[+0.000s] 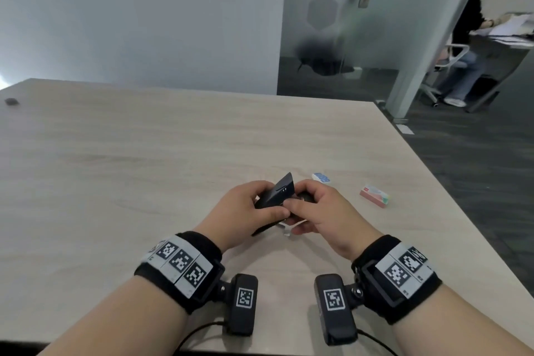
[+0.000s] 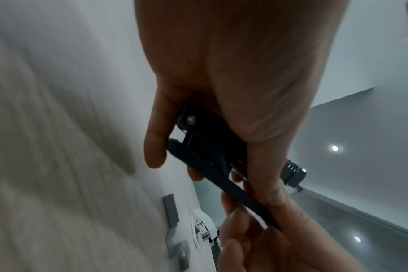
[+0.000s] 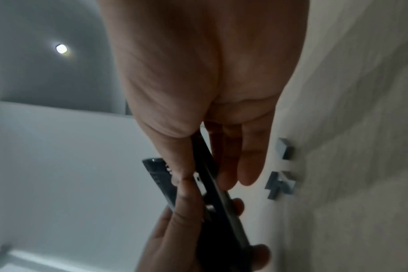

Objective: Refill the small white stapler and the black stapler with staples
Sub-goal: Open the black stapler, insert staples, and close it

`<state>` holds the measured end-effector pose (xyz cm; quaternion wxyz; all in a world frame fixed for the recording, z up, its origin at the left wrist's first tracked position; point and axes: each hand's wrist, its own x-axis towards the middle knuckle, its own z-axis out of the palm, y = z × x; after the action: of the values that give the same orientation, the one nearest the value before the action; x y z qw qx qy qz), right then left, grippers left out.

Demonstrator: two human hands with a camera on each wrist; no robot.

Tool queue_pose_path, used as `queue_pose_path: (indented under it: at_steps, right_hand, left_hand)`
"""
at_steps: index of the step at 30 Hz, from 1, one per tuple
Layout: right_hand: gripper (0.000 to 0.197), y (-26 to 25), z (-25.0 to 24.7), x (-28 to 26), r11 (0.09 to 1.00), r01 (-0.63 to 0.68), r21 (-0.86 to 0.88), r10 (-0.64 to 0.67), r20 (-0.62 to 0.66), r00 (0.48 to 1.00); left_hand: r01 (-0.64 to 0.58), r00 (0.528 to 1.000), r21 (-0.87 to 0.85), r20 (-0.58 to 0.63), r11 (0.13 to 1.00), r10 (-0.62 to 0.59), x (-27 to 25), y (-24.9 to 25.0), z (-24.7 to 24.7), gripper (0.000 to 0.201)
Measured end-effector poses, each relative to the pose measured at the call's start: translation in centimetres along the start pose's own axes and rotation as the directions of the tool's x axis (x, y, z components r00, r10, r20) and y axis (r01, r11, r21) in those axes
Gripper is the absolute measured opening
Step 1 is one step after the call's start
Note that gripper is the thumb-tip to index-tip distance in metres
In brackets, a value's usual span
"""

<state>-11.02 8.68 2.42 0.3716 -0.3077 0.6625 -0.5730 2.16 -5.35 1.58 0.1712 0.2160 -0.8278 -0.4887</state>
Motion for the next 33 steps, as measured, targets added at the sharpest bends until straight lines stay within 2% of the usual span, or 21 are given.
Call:
queue_pose_path:
  at_steps: [2,5,8,11,13,15,17,18,19,20,23,25,27,29,31,33]
  right_hand:
    - [0.013,0.1,0.2,-0.2,1.0,0.001,0.014,-0.001,-0.008,1.0]
    - [0.011,0.2,0.3,-0.3,0.995,0.02,0.094,-0.012,-0.084,0.996]
    - [0.009,0.2,0.7,-0.5,0.979,0.048,0.197,-0.016,-0.163,0.987]
    - [0.011,0.4,1.2,-0.7,0.952,0.077,0.297,-0.015,-0.208,0.978]
    - [0.012,0.5,1.5,-1.0,0.932,0.099,0.35,-0.018,-0.228,0.974]
    - [0.012,0.6,1.8,-1.2,0.892,0.119,0.436,-0.012,-0.24,0.971]
    - [0.012,0.6,2.1,-1.4,0.82,0.118,0.56,0.024,-0.24,0.97]
    - [0.011,0.7,2.3,-1.4,0.79,0.115,0.602,0.04,-0.237,0.971]
    - [0.011,0.8,2.5,-1.5,0.771,0.111,0.627,0.051,-0.233,0.971]
    - [0.011,0.9,2.7,-1.5,0.758,0.108,0.643,0.056,-0.229,0.972]
    - [0.013,1.1,3.4,-1.5,0.742,0.096,0.663,0.064,-0.213,0.975]
    - [0.008,1.0,3.3,-1.5,0.809,0.077,0.583,0.042,-0.188,0.981]
    - [0.022,0.8,2.5,-1.7,0.936,0.087,0.342,-0.016,-0.204,0.979]
    - [0.027,0.5,1.4,-1.3,0.993,0.088,0.073,-0.064,-0.275,0.959]
    - [0.021,0.5,0.4,-0.6,0.989,0.058,-0.139,-0.1,-0.324,0.941]
    - [0.015,0.5,0.0,0.4,0.933,0.013,-0.36,-0.118,-0.273,0.955]
  left_hand:
    - [-0.04,0.999,0.081,-0.001,0.996,0.04,0.1,0.0,-0.1,0.014]
    - [-0.096,0.989,-0.012,-0.114,0.995,0.094,0.1,0.1,0.1,0.009]
    - [-0.131,0.96,-0.225,-0.271,0.966,0.068,0.0,0.3,0.6,0.015]
    - [-0.165,0.933,-0.513,-0.359,0.843,-0.036,0.0,0.4,1.3,0.014]
    - [-0.2,0.906,-0.659,-0.406,0.725,-0.119,-0.2,0.8,1.5,0.02]
    - [-0.221,0.879,-0.835,-0.394,0.504,-0.268,-0.1,1.2,1.2,0.033]
    - [-0.216,0.872,-0.947,-0.297,0.238,-0.388,0.1,1.6,0.6,0.045]
    - [-0.195,0.884,-0.972,-0.233,0.134,-0.406,0.2,1.5,0.4,0.05]
    - [-0.165,0.898,-0.984,-0.178,0.067,-0.401,0.2,1.5,0.3,0.054]
    - [-0.13,0.913,-0.991,-0.135,0.038,-0.385,0.2,1.4,0.6,0.056]
    - [-0.023,0.951,-0.997,-0.045,0.074,-0.307,0.0,1.0,2.0,0.046]
    - [0.011,0.95,-0.995,-0.02,0.096,-0.312,0.0,0.5,2.6,0.039]
    - [-0.008,0.931,-0.996,-0.041,0.092,-0.363,0.1,-0.3,2.6,0.038]
    - [-0.036,0.896,-0.994,-0.078,0.104,-0.436,0.5,-1.1,2.3,0.039]
    - [-0.027,0.864,-0.989,-0.097,0.147,-0.494,0.6,-1.4,2.1,0.041]
    - [0.006,0.867,-0.982,-0.088,0.186,-0.49,0.7,-1.3,2.1,0.043]
